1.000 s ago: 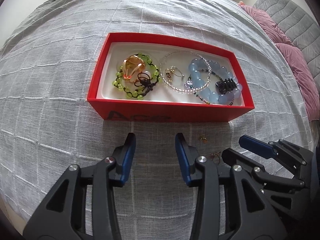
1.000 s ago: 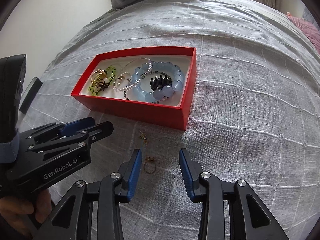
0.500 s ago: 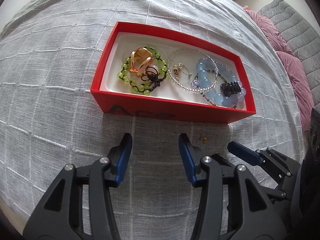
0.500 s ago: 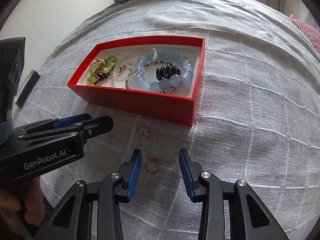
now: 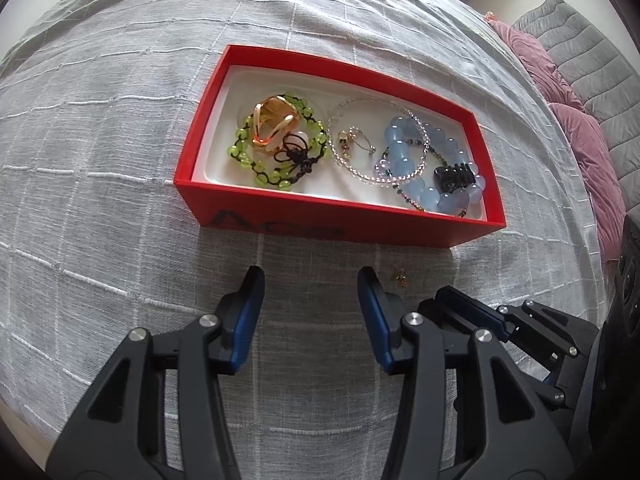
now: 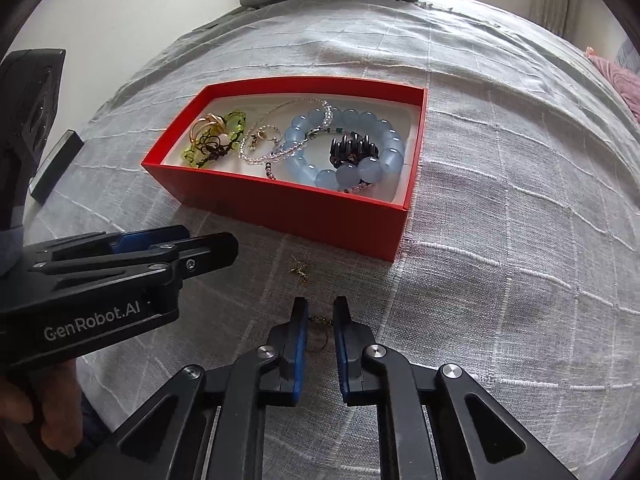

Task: Organize jewelry
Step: 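Move the left tool to the gold stud earring while the right tool grasps the hook earring, then close the left tool on the gold stud earring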

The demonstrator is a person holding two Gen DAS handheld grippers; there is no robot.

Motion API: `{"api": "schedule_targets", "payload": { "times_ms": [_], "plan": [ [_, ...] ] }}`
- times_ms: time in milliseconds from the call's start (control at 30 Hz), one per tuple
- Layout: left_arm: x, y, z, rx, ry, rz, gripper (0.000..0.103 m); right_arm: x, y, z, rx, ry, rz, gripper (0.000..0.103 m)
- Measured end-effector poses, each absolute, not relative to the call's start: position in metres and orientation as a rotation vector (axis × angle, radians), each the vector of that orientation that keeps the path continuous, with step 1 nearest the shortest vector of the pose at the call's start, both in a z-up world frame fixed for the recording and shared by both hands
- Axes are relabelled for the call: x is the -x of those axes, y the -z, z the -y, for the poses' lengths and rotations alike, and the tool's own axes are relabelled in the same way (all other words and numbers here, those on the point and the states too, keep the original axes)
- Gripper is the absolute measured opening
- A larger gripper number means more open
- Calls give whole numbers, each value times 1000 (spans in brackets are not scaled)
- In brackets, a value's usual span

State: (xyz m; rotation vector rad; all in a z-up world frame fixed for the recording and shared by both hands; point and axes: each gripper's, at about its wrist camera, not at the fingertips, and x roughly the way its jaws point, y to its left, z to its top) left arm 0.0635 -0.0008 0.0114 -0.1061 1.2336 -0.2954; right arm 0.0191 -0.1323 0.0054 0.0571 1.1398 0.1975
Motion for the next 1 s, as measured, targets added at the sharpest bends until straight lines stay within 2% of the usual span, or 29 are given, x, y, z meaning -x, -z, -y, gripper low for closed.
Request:
{"api": "schedule_targets", "payload": {
  "times_ms": [333, 633, 700, 767, 833, 933, 1000],
  "plan": [
    [-58, -9, 29, 49, 341, -1229, 50, -19, -39, 179, -155, -113, -1048, 13],
    [-57, -1, 64, -13, 358, -1222, 50, -19, -48, 204, -225, -67, -1030, 13],
    [-57, -1, 69, -24, 360, -1215, 45, -19, -49, 204, -224, -73, -1027, 13],
    [-58, 0, 72, -35, 357, -1214, 32, -18, -48, 203, -226, -73, -1025, 13],
    [-59, 1, 74, -49, 344, -1208, 28, -16, -48, 205, -231, -70, -1024, 13],
    [-62, 3, 72, -12, 359, -1221, 10, -15, -49, 207, -234, -69, -1024, 13],
    [-64, 4, 68, 25, 364, -1231, 10, -14, -50, 207, -234, -71, -1023, 13]
  ]
}}
